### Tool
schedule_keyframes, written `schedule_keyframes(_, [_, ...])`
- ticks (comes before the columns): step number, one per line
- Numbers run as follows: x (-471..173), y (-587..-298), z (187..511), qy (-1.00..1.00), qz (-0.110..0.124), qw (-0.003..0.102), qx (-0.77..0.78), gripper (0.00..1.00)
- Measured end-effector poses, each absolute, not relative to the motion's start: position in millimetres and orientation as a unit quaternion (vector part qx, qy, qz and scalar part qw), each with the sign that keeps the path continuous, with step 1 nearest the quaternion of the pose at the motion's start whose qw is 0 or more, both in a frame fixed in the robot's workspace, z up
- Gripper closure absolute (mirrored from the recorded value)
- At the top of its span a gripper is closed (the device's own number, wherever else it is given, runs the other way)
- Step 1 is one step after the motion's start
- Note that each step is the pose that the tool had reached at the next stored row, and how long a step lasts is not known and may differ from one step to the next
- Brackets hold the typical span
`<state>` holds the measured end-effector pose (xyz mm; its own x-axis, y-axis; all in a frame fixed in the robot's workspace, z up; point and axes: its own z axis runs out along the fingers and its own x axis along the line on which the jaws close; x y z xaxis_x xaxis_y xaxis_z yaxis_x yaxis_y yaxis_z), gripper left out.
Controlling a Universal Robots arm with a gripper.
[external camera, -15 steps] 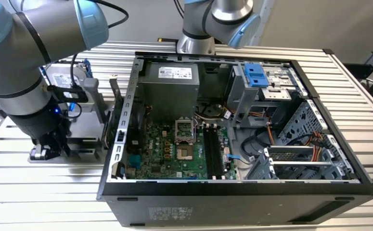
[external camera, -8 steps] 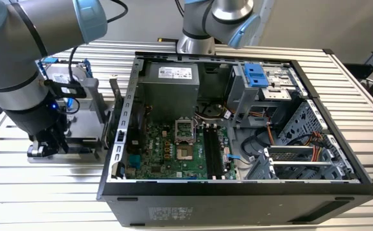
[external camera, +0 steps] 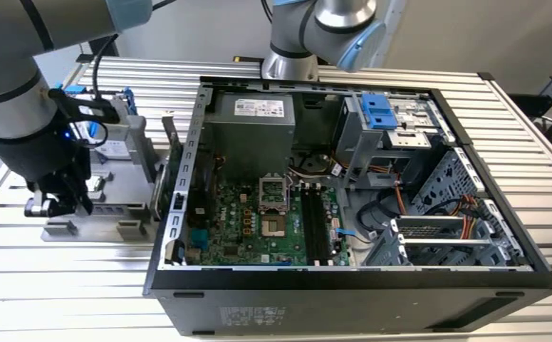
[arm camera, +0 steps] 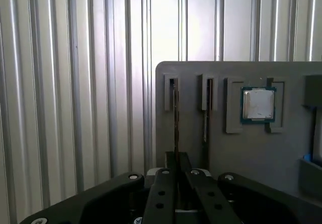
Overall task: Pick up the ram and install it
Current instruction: 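Pick up the ram and move it above insertion slot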
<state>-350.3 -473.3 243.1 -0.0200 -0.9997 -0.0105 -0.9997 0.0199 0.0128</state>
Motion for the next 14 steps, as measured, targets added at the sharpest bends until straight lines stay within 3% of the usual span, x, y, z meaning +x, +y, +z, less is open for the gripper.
schedule_keyframes(14, [-350.4,-473.2,286.9,-0.714,-0.008,0.001,0.700,1.00])
